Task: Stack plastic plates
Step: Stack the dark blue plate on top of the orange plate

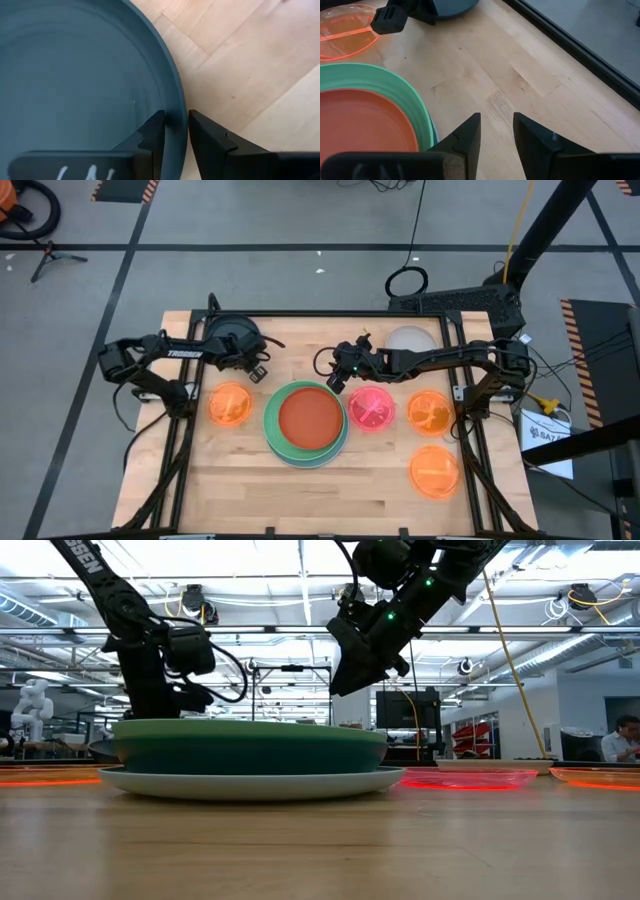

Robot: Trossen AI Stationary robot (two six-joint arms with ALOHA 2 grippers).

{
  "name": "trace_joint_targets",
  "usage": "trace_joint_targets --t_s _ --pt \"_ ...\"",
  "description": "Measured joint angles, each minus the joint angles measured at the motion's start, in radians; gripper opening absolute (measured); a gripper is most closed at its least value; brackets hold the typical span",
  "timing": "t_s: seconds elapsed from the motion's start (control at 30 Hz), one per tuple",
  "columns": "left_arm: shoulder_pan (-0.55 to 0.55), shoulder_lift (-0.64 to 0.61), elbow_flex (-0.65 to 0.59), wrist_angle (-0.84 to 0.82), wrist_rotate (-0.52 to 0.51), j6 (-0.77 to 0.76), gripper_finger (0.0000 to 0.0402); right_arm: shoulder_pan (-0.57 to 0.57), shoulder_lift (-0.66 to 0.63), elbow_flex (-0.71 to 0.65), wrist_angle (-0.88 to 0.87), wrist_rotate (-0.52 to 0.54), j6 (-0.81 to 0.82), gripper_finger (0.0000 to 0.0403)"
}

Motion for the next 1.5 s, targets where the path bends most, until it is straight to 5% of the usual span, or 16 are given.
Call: trace_joint_targets --t_s 0.13,0.33,0.63,0.87,1.2,1.5 --pt "-0.004 -0.001 0.0 0.001 0.0 0.022 0.0081 0.0 0.0 0.0 0.0 0.0 0.008 0.0111" --pt "-0.02 -0.005 0.003 0.009 -0.025 0.06 0.0013 0.0 0.0 0.0 0.0 0.0 0.032 0.0111" --pt "-0.1 -0.037 0.0 -0.018 -0.021 0.191 0.001 0.0 0.0 0.0 0.001 0.0 0.056 0.0111" --pt "-0.203 -0.113 -0.002 -0.011 -0.115 0.25 0.001 -0.001 0.0 0.0 0.008 0.0 0.111 0.0111" --pt "-0.381 -0.222 -0.002 0.024 -0.14 0.358 0.001 -0.042 0.002 0.0 0.014 -0.054 0.382 0.0128" --pt "-0.509 -0.23 -0.002 0.149 -0.138 0.46 0.001 -0.055 0.057 0.0 0.244 -0.078 0.387 0.017"
